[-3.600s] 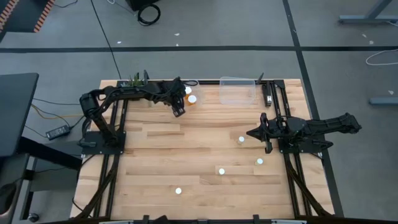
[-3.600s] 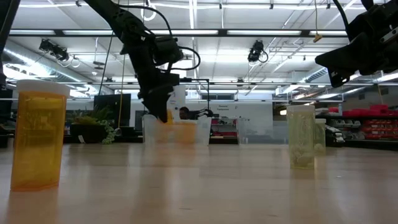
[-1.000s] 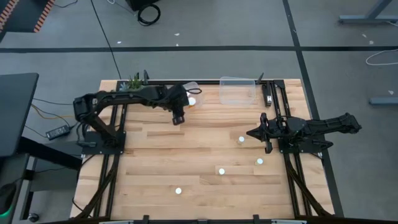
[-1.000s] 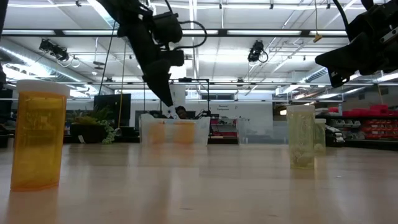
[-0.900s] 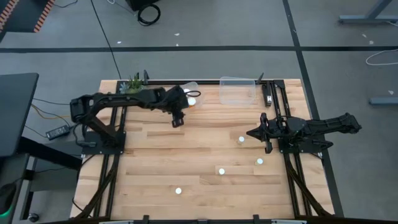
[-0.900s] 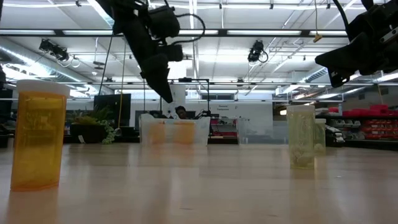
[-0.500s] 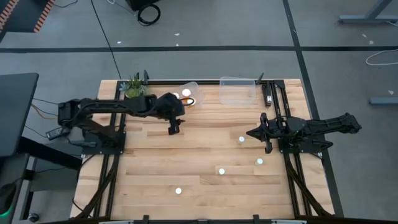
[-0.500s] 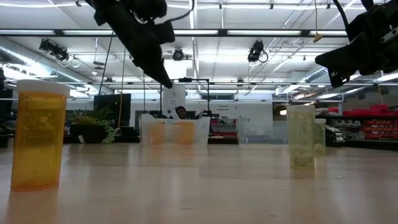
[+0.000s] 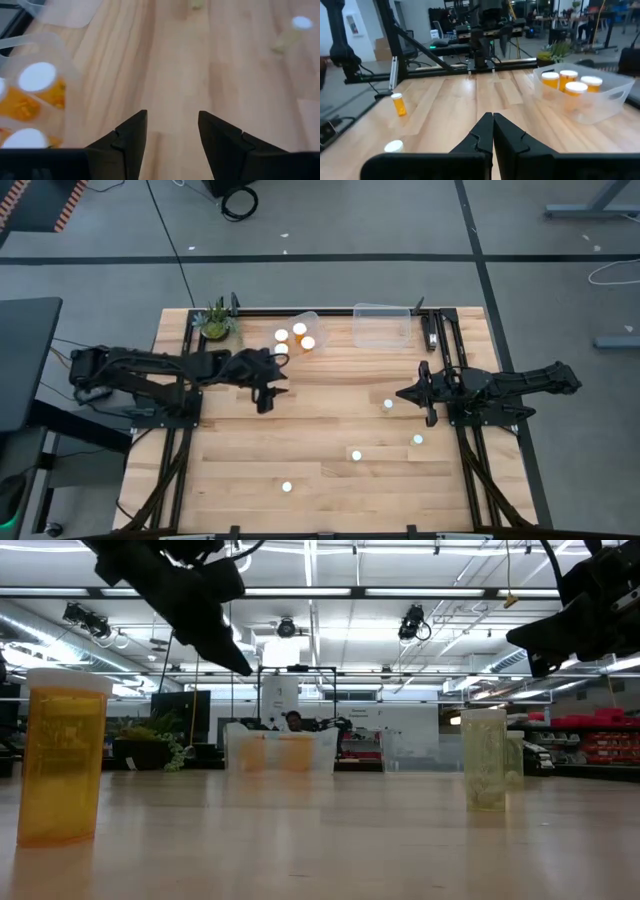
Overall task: Pick and place medicine bottles into bin by pill shape (circle, oval)
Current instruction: Put the orange tablet bottle into the right transparent bin
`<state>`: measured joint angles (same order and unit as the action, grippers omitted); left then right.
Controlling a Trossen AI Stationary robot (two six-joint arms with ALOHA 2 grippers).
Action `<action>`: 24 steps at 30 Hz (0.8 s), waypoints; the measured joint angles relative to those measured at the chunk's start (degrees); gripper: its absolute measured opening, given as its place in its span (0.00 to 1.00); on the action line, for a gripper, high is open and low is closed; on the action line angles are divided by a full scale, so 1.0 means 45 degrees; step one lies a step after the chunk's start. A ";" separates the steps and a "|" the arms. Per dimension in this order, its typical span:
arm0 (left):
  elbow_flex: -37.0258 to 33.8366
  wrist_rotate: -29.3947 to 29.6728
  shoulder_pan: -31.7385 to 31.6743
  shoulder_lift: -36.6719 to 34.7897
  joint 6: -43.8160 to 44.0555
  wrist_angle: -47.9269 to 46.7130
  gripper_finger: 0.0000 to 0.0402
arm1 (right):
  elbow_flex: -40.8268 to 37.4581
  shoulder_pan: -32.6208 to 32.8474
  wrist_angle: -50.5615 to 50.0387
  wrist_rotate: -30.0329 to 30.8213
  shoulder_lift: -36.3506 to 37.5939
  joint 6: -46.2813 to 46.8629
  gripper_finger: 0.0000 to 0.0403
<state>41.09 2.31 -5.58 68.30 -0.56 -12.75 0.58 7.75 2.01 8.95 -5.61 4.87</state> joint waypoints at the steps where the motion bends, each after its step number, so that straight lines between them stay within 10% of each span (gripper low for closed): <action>1: -0.0068 -0.0004 0.0113 -0.0079 0.0080 0.0032 0.47 | 0.0000 0.0000 0.0013 0.0002 -0.0013 -0.0169 0.05; 24: -0.3252 0.0048 0.1517 -0.2532 0.0647 0.1847 0.46 | -0.0015 -0.0024 0.1446 0.0384 -0.0231 0.2356 0.05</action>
<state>26.46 2.52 1.25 56.91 2.35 -4.44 0.51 7.64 8.51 10.68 -6.65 15.47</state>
